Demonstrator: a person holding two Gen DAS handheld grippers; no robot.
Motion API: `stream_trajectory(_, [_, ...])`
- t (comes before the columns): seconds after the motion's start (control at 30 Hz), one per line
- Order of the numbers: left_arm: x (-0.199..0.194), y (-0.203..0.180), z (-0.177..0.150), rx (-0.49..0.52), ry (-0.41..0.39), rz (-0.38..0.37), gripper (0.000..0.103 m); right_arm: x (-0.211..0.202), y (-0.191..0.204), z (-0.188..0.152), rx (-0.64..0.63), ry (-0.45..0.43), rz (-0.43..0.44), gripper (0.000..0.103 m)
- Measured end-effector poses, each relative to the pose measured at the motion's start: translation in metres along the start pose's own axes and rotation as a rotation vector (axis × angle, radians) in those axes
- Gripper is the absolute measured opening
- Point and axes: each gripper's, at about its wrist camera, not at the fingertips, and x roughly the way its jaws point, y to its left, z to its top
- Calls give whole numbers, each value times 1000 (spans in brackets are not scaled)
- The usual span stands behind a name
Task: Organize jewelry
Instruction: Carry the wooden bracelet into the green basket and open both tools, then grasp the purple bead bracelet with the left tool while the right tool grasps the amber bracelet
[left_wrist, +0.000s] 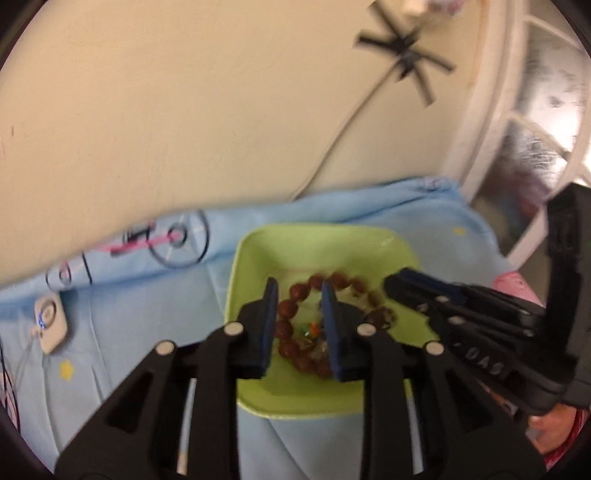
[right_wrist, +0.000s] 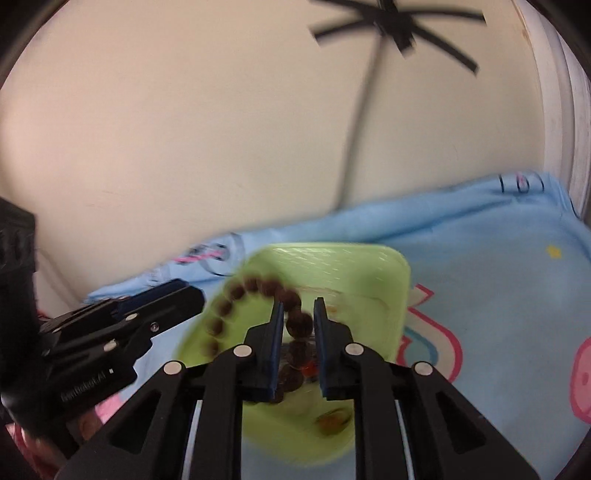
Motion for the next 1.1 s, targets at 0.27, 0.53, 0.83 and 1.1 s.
stream_trajectory(0.27, [-67, 15, -56, -18, -21, -114, 23, -49, -3, -63, 56, -18, 90, 0])
stream_trajectory(0.53, [-150, 86, -145, -147, 19, -92, 43, -91, 53, -132, -44, -22, 163, 3])
stream_trajectory(0.83, [-200, 138, -232, -287, 34, -26, 43, -64, 131, -192, -205, 195, 277, 3])
stream_trajectory(1.1, [-217, 116, -268, -252, 48, -131, 43, -55, 185, -201, -403, 242, 319, 3])
